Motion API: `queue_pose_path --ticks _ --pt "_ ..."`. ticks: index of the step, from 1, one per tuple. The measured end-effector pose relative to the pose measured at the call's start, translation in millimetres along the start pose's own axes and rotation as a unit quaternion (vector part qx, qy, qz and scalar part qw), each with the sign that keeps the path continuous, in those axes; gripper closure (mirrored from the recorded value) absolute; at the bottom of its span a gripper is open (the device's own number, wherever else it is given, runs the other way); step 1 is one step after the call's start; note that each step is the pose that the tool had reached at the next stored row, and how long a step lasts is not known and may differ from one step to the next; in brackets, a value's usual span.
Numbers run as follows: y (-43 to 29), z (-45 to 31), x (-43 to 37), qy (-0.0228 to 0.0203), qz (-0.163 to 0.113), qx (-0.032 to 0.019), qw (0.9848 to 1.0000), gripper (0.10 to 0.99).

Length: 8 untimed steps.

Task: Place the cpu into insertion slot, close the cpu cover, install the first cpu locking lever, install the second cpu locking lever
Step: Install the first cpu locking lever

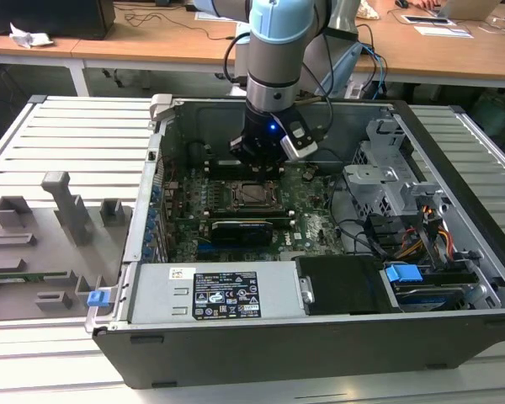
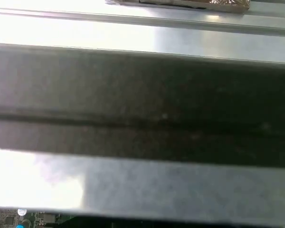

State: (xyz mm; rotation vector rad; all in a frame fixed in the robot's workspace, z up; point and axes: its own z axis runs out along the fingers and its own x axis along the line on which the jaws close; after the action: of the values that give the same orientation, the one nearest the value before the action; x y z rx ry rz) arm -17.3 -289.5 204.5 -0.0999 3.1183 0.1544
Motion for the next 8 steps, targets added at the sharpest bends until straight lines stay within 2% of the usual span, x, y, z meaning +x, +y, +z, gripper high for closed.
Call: queue_pose_path --ticks 3,6,8 --pt "0.3 -3.6 -0.1 -0.0001 0.000 0.0000 1.0000 0.980" --pt "0.2 -2.5 -0.1 0.0000 0.000 0.0002 1.0000 0.980" --pt "-0.1 0.1 0.0 0.0003 0.000 0.0031 1.0000 0.980"
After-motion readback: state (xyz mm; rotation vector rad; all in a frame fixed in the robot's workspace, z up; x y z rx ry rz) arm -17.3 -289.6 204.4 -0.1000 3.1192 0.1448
